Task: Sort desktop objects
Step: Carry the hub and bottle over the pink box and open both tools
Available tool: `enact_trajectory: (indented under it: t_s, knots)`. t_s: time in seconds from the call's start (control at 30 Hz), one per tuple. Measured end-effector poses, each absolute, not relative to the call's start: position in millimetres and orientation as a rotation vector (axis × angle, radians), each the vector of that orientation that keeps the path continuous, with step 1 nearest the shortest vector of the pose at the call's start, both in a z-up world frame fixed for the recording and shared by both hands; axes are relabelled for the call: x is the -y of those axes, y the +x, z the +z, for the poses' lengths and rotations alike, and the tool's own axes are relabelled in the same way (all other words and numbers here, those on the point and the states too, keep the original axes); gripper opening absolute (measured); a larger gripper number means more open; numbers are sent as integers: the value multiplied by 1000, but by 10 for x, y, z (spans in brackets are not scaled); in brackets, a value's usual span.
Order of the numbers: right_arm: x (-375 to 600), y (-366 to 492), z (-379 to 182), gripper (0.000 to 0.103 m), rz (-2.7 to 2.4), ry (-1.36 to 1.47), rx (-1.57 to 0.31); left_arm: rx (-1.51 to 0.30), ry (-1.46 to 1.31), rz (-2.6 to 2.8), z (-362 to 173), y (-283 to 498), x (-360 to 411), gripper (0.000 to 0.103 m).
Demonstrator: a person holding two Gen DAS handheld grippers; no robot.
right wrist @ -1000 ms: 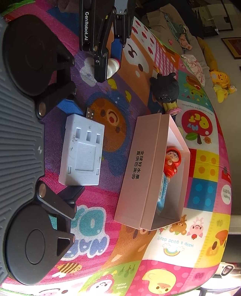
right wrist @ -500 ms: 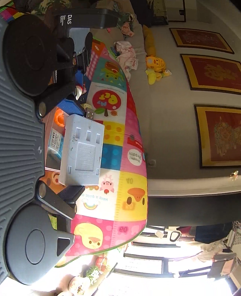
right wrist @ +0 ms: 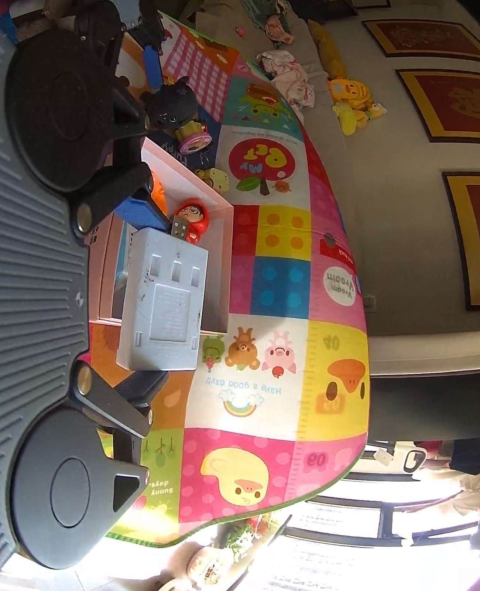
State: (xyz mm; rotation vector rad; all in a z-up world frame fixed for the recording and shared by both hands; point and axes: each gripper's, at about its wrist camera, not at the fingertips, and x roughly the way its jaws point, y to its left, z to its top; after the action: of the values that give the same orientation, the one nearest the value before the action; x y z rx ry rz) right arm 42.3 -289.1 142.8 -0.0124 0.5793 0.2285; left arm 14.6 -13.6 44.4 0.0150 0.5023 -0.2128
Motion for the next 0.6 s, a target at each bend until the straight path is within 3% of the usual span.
enact_trajectory:
  t_s: [0.4, 0.6]
  knots:
    - [2103, 2148, 897, 80, 119, -139, -783, -536, -108, -108, 172, 104, -494, 97]
    - [2281, 1881, 945, 80, 56, -159, -748, -553, -174, -197, 176, 94, -513, 99]
